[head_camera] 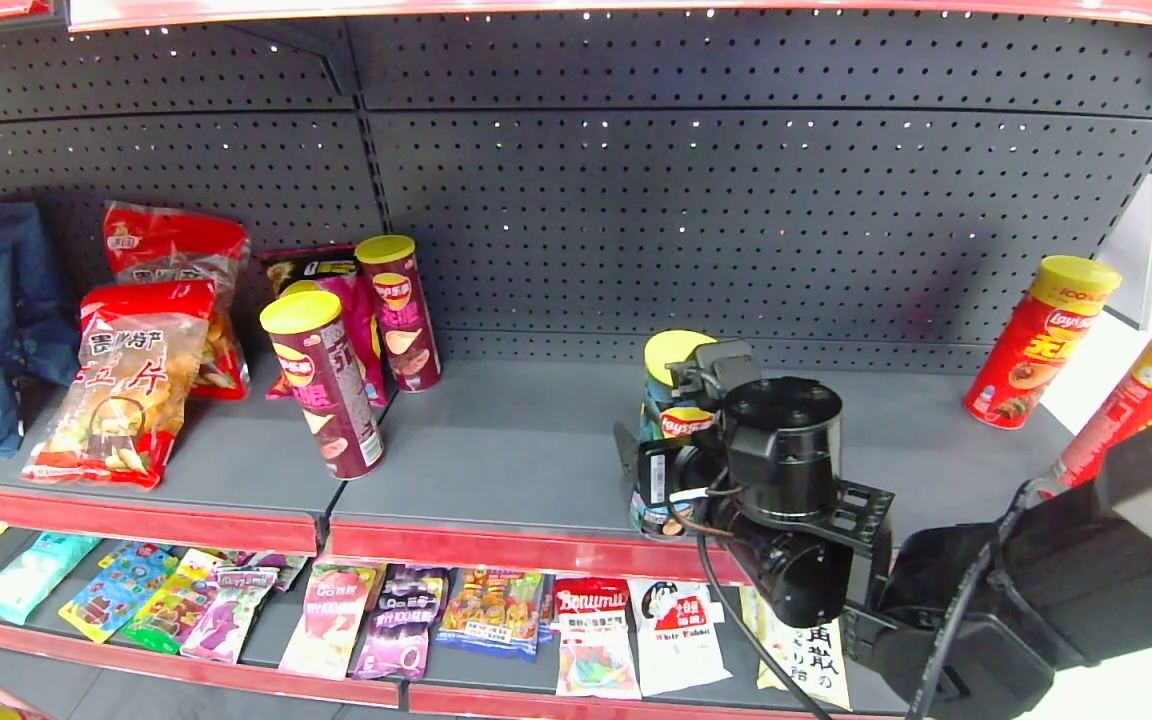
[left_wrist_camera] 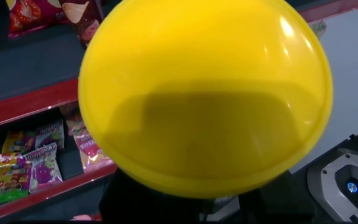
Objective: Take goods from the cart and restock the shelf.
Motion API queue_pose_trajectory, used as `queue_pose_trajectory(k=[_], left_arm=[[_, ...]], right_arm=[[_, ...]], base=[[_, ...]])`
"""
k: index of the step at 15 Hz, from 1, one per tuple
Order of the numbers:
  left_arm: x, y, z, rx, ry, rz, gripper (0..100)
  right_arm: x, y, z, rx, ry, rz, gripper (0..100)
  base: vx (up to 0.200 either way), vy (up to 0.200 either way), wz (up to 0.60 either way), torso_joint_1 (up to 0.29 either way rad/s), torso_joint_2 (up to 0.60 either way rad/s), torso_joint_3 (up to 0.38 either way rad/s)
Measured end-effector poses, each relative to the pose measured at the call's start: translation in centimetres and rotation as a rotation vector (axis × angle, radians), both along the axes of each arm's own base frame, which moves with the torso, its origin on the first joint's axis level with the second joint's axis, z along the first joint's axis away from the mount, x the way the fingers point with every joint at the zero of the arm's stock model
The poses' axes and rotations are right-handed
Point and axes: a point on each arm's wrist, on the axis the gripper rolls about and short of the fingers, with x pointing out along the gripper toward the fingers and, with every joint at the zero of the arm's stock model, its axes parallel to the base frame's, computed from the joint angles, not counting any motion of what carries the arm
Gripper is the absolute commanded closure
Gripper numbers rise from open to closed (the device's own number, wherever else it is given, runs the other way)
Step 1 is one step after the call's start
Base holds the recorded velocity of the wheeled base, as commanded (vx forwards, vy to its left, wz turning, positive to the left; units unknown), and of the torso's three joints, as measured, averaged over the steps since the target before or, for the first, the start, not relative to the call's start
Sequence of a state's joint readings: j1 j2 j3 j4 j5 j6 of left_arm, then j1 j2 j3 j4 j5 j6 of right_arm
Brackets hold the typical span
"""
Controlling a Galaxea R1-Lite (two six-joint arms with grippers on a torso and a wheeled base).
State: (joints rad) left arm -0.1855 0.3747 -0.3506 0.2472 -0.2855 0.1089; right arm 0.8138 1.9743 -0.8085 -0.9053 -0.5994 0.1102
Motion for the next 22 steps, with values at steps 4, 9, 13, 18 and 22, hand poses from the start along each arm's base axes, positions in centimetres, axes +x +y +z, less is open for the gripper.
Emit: queue_pose_trajectory(k=[4,9,13,18,22], left_arm=[[0.0,0.0,0.0,0.0,0.001,0.0,100],[0.0,0.0,-0.1,0.0,0.004,-0.001,100],[0.0,0.0,-0.3,0.002,0.01,-0.001,100],[0.0,0.0,-0.7,0.002,0.014,-0.001,100],[-0.1,0.0,-0.8,0.002,0.012,-0.001,100]], right_arm=[[-0.3,0.0,0.2,0.004,-0.003,0.003,0],[-3.0,-0.4,0.6,-0.013,-0.002,0.014,0],[-5.2,-1.6,1.6,0.005,-0.008,0.037,0],[-7.0,-4.1,4.5,0.105,-0.061,0.024,0],[-8.5,-7.7,5.9,0.097,-0.109,-0.053,0]], base=[[0.0,0.0,0.0,0.0,0.0,0.0],[0.0,0.0,0.0,0.0,0.0,0.0],[0.0,0.0,0.0,0.0,0.0,0.0],[0.0,0.0,0.0,0.0,0.0,0.0],[0.0,0.0,0.0,0.0,0.0,0.0]])
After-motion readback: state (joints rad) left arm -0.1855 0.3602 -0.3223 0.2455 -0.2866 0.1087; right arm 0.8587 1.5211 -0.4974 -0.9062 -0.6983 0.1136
